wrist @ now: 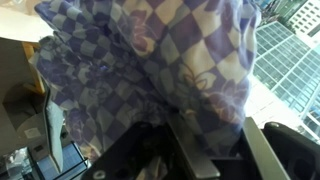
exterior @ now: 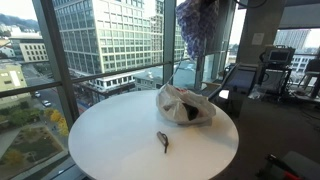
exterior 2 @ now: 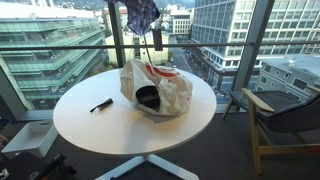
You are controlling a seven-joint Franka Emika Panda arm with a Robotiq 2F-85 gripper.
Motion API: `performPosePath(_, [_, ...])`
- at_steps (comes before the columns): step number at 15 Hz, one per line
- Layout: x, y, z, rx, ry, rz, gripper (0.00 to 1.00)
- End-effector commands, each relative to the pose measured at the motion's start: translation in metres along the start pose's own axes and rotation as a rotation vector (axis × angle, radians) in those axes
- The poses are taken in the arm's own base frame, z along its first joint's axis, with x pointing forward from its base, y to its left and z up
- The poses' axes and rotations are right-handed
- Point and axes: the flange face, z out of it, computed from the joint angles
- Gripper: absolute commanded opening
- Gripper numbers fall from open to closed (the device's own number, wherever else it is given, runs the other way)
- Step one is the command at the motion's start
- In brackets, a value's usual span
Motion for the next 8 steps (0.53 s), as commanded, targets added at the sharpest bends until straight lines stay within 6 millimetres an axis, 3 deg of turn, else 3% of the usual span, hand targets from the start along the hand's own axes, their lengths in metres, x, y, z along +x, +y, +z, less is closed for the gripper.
performPosePath(1, [0.002, 0.023, -0.024, 0.006, 0.049, 0.033, 0.12])
performPosePath(4, [-0.012, 0.042, -0.018, -0.023, -0.001, 0.026, 0.12])
performPosePath(8, [-0.048, 0.075, 0.019, -0.096, -0.122, 0.031, 0.12])
